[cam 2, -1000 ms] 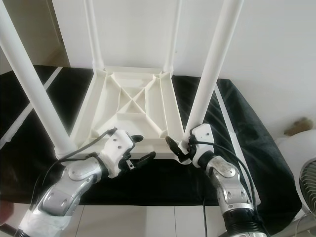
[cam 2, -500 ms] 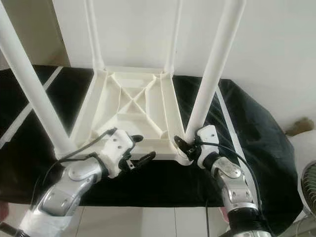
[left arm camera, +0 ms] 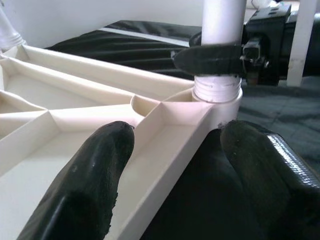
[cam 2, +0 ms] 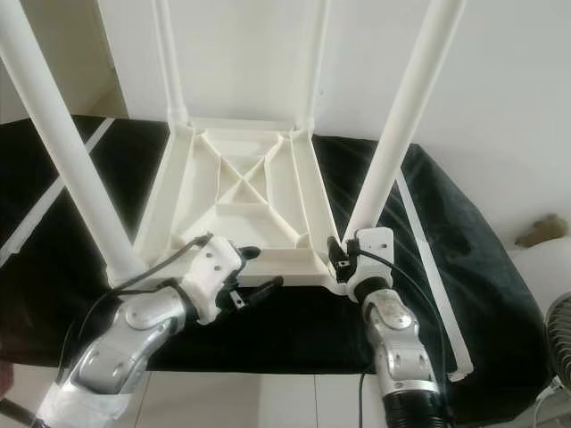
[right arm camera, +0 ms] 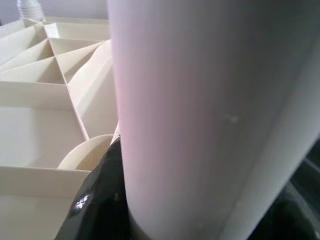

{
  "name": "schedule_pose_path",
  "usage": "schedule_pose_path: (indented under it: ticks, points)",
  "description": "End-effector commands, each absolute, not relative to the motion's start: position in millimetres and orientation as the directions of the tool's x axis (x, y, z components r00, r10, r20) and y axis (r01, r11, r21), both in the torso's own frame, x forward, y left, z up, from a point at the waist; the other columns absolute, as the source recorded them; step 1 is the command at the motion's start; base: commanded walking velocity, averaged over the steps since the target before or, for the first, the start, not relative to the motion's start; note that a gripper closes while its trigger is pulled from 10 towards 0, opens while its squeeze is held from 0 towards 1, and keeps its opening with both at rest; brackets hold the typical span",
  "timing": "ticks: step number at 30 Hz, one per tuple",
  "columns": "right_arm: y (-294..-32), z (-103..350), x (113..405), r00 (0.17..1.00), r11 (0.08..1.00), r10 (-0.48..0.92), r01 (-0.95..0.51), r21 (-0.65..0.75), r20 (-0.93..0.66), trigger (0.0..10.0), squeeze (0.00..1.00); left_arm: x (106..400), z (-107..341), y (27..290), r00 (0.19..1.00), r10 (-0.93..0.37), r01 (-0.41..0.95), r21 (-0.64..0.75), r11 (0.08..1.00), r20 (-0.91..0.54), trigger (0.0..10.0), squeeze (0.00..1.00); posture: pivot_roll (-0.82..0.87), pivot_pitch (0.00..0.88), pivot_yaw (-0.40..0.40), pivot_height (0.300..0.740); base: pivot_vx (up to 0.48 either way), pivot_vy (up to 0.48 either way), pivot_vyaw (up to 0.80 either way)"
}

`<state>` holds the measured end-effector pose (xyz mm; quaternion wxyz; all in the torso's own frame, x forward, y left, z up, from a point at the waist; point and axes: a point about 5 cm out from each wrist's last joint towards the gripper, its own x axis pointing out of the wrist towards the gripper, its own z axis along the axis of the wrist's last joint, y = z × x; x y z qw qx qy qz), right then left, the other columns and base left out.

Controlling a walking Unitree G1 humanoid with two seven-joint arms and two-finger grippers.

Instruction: Building children table

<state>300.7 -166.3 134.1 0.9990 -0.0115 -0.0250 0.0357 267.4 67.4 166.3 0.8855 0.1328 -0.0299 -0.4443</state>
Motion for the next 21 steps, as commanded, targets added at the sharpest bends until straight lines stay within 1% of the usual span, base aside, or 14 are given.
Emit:
schedule_pose_path:
  ticks: [1, 4, 6, 7, 9, 12, 13, 15, 19, 21]
  points:
    - [-168, 129, 296, 0.999, 1.000, -0.024, 0.024, -0.016, 0.021, 10.0, 0.00, 268, 165, 69, 0.650, -0.758, 0.741, 0.273, 0.613, -0.063, 10.0, 0.00, -0.06, 0.076, -0.096, 0.740, 0.000, 0.000, 0.00]
    - [-156, 130, 296, 0.992, 0.990, -0.125, 0.123, 0.069, 0.023, 10.0, 0.00, 269, 166, 71, 0.663, -0.747, 0.730, 0.273, 0.627, -0.058, 10.0, 0.00, -0.05, 0.086, -0.094, 0.740, 0.000, 0.000, 0.00]
    - [-156, 130, 296, 0.992, 0.990, -0.125, 0.123, 0.069, 0.023, 10.0, 0.00, 269, 166, 71, 0.663, -0.747, 0.730, 0.273, 0.627, -0.058, 10.0, 0.00, -0.05, 0.086, -0.094, 0.740, 0.000, 0.000, 0.00]
    - [-150, 131, 297, 0.990, 0.987, -0.138, 0.135, 0.092, 0.024, 10.0, 0.00, 269, 166, 72, 0.667, -0.743, 0.727, 0.269, 0.632, -0.058, 10.0, 0.00, -0.06, 0.090, -0.086, 0.740, 0.000, 0.000, 0.00]
    - [-139, 136, 298, 0.993, 0.986, -0.111, 0.104, 0.132, 0.050, 10.0, 0.00, 269, 165, 72, 0.669, -0.741, 0.726, 0.263, 0.635, -0.057, 10.0, 0.00, -0.06, 0.095, -0.077, 0.740, 0.000, 0.000, 0.00]
    - [-135, 139, 297, 0.993, 0.986, -0.099, 0.089, 0.139, 0.064, 10.0, 0.00, 268, 165, 72, 0.668, -0.742, 0.727, 0.262, 0.635, -0.056, 10.0, 0.00, -0.06, 0.096, -0.076, 0.740, 0.000, 0.000, 0.00]
    - [-135, 141, 297, 0.993, 0.984, -0.090, 0.077, 0.158, 0.076, 10.0, 1.00, 269, 166, 71, 0.668, -0.742, 0.727, 0.262, 0.634, -0.056, 10.0, 0.00, -0.07, 0.099, -0.073, 0.740, 0.000, 0.000, 0.00]
    - [-140, 148, 294, 0.990, 0.975, -0.075, 0.047, 0.216, 0.122, 10.0, 1.00, 271, 167, 73, 0.670, -0.741, 0.724, 0.267, 0.636, -0.054, 10.0, 0.00, -0.07, 0.102, -0.071, 0.740, 0.000, 0.000, 0.00]
    - [-143, 154, 291, 0.986, 0.972, -0.070, 0.034, 0.230, 0.151, 10.0, 1.00, 274, 169, 75, 0.677, -0.735, 0.717, 0.271, 0.642, -0.049, 10.0, 0.00, -0.07, 0.104, -0.065, 0.740, 0.000, 0.000, 0.00]
    - [-146, 155, 287, 0.989, 0.974, -0.046, 0.013, 0.225, 0.141, 10.0, 1.00, 281, 176, 79, 0.702, -0.712, 0.691, 0.257, 0.675, -0.017, 10.0, 0.00, -0.07, 0.110, -0.065, 0.740, 0.000, 0.000, 0.00]
